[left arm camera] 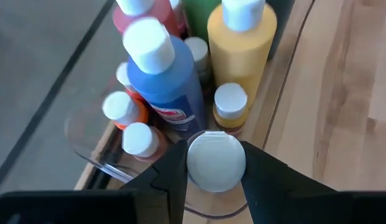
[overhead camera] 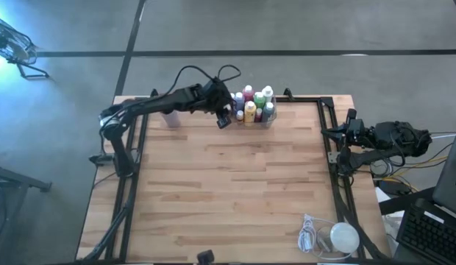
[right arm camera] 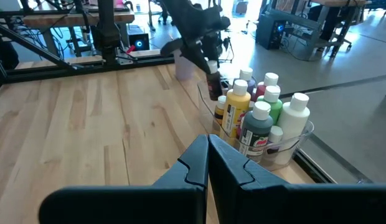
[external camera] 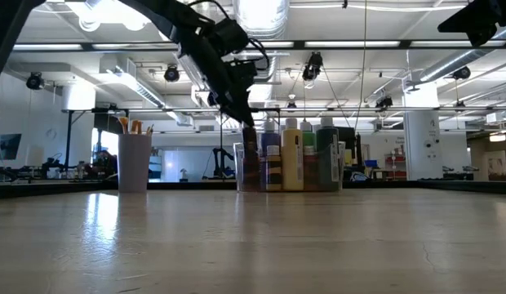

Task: Pick & Place Paint Supplies
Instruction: Put the black paint bottle into the transparent bin

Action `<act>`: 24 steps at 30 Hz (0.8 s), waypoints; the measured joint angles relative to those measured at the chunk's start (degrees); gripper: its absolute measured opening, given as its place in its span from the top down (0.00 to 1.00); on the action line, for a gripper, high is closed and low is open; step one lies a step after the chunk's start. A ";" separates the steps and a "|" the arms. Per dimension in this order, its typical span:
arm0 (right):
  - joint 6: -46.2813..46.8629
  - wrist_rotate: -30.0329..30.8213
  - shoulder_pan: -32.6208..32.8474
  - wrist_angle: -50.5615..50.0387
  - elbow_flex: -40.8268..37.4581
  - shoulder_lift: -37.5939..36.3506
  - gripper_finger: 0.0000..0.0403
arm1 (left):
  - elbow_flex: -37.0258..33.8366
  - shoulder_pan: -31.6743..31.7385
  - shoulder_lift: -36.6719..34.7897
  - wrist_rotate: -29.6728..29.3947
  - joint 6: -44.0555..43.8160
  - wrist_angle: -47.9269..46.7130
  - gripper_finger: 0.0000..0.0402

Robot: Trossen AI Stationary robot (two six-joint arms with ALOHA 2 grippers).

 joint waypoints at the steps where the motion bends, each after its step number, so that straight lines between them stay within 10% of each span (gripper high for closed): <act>1: 0.00 0.00 -0.01 -0.01 0.00 0.01 0.98 | -0.02 0.09 0.50 0.67 -0.02 0.04 0.68; 24: 0.01 0.01 0.00 -0.01 0.02 0.02 0.98 | -0.06 3.09 7.27 6.79 -3.06 3.18 0.68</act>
